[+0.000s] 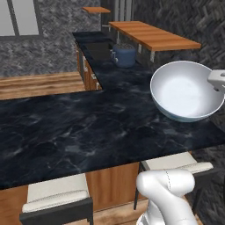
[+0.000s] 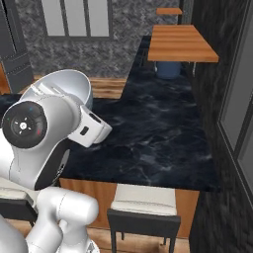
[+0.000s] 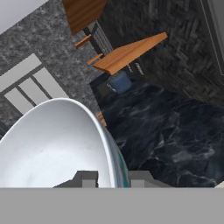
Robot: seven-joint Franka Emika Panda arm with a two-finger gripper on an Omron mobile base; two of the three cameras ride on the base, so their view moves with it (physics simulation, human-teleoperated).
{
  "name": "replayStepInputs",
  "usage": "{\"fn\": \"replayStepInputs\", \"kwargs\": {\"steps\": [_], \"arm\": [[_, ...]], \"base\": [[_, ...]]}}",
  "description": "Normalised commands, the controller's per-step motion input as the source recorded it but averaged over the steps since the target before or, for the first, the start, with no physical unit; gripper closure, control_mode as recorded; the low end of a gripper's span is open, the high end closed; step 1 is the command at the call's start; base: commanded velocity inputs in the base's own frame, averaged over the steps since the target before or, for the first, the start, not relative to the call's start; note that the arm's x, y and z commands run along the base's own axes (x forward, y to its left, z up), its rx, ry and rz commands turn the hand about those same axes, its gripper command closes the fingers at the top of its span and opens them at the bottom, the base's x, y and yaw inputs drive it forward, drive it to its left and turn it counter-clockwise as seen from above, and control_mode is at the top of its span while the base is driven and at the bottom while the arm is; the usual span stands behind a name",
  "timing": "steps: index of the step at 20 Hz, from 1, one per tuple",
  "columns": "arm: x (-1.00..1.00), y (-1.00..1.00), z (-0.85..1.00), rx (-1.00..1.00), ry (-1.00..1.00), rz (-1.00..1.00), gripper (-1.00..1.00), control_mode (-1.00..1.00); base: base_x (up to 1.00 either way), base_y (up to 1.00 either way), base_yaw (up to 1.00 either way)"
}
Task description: Pick up the bowls from the cabinet and place each bowl in front of a stool on the dining counter.
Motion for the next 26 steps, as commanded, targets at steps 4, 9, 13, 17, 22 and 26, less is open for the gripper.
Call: {"fn": "replayStepInputs", "kwargs": {"steps": [4, 9, 13, 17, 22, 26], "arm": [[0.00, 0.00, 0.00, 0.00, 0.00, 0.00, 1.00, 1.00], [0.18, -0.07, -0.13, 0.00, -0.01, -0.03, 1.00, -1.00], [0.58, -0.32, -0.40, 0.00, 0.00, -0.07, 1.00, -1.00], [0.43, -0.33, -0.44, 0.00, 0.00, -0.05, 1.00, -1.00], [0.34, -0.17, -0.41, 0.01, 0.03, -0.05, 1.00, -1.00], [0.16, -0.13, -0.22, 0.16, 0.22, 0.00, 1.00, -1.00]], "base": [[0.20, 0.00, 0.00], [0.09, 0.00, -0.01], [0.00, 0.00, 0.00], [0.00, 0.00, 0.00], [0.00, 0.00, 0.00], [0.00, 0.00, 0.00]]}}
